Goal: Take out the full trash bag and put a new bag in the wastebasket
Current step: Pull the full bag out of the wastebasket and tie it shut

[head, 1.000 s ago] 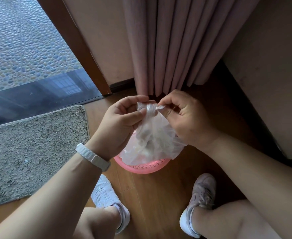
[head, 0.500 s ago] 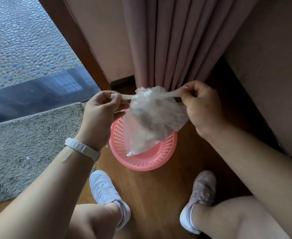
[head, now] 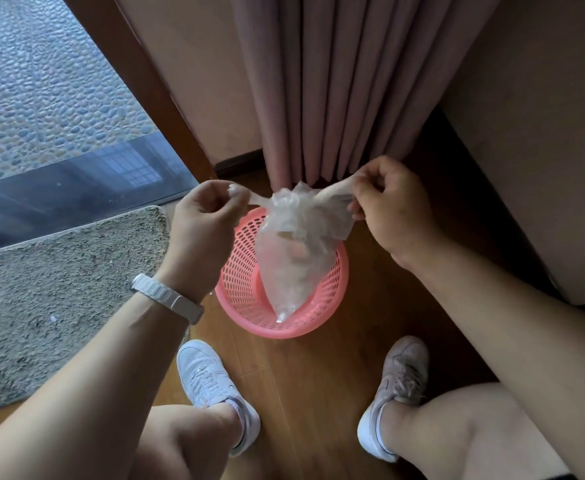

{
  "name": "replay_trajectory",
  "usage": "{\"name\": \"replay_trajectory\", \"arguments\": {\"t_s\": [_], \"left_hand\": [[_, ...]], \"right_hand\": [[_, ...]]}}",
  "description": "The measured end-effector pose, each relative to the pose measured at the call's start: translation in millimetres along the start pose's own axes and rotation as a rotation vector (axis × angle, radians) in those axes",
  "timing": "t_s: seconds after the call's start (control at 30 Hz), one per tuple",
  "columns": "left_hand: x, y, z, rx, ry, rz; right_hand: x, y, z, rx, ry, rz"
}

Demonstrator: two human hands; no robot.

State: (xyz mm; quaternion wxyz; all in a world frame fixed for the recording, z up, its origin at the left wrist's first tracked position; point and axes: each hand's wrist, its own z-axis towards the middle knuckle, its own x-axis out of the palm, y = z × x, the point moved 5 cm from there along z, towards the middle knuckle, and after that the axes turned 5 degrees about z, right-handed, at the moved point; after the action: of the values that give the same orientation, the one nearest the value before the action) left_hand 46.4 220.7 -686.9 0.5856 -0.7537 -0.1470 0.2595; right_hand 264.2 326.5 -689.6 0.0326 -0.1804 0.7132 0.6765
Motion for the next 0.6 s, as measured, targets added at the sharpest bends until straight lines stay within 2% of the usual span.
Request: {"name": "replay_trajectory", "arguments": {"t_s": [0.17, 0.33, 0.4, 0.53, 0.6], "left_hand": [[26.4, -7.5, -7.5, 0.080, 0.227, -0.024], [37.3, -6.1, -11.3, 0.095, 0.423, -0.043], [36.0, -6.7, -10.4, 0.115, 0.431, 0.004], [29.2, -9.6, -9.8, 0.151, 0.309, 0.073], [27.8, -11.9, -10.7, 0.155, 0.286, 0.081]], "right_hand": [[29.4, 20.1, -16.2, -0.065, 0.291, 0.039], [44.1, 38.2, -25.7, -0.131, 0.449, 0.078], [45.8, 41.4, -26.8, -0.137, 0.469, 0.092], [45.7, 41.9, -29.9, -0.140, 0.478, 0.130], [44.9, 38.2, -30.7, -0.163, 0.470, 0.074]]}}
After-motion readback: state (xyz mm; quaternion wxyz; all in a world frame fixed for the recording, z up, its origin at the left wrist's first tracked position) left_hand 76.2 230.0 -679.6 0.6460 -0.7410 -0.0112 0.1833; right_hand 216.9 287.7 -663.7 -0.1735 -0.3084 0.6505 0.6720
